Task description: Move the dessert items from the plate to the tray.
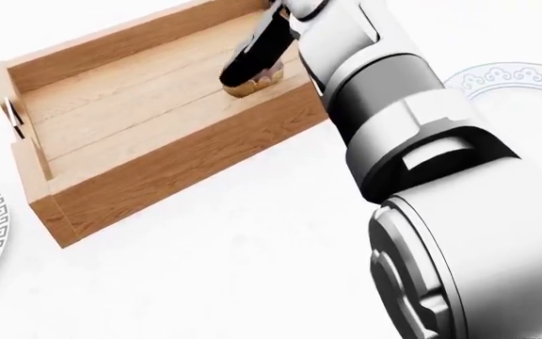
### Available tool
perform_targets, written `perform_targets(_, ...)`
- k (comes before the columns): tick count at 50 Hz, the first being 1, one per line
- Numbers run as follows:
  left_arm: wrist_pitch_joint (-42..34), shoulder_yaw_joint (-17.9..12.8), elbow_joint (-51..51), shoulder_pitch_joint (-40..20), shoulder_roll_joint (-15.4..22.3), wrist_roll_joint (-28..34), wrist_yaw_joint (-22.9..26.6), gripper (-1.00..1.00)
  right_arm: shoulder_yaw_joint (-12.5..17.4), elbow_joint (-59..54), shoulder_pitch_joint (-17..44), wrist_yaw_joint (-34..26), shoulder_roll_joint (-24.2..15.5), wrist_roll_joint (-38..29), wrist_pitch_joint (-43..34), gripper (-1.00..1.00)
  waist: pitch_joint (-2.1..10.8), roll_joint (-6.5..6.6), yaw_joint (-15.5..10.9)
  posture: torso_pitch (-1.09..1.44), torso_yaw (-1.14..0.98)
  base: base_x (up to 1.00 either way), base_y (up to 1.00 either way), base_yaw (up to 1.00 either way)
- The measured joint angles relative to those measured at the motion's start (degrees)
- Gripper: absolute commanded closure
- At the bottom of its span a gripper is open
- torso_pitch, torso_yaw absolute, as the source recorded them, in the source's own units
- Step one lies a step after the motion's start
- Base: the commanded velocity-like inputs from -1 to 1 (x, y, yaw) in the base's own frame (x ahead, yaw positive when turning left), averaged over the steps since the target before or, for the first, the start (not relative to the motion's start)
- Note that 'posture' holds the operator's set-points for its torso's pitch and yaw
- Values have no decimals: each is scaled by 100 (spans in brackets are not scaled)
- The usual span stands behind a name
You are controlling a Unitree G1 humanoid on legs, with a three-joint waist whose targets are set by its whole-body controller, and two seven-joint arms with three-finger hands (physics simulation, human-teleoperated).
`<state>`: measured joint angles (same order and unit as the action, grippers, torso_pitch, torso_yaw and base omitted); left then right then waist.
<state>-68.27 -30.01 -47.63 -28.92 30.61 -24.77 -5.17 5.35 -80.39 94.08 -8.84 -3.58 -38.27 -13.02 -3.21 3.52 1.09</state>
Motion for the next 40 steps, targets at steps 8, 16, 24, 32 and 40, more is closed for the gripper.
perform_targets(8, -5, -22, 20, 13, 33, -54, -39, -100, 120, 34, 145, 267, -65, 115, 79, -100, -1, -2, 5, 0, 0, 0, 0, 0)
perform_targets(16, -8, -93, -20, 95, 85, -115, -45, -100, 249, 53, 472, 271, -279, 420, 150, -100, -30, -3, 10, 0, 0, 0, 0, 0)
perform_targets(24, -251, -175, 94, 24, 401, -137, 69, -100, 645, 439, 1122, -54, -978, 1468, -328, -100, -61, -54, -2, 0, 0, 0, 0, 0)
perform_targets(32, -697, -274, 320, -319, 980, -119, 362, -100, 299, 870, 1293, -740, -1600, 1999, -801, -100, -84, -60, 33, 0, 0, 0, 0, 0)
perform_targets(40, -795, -454, 700, -164, 1965, -108, 1204, -100, 77, 1693, 1073, -1231, -1953, 2102, -1467, -100, -140, 3, 43, 0, 0, 0, 0, 0)
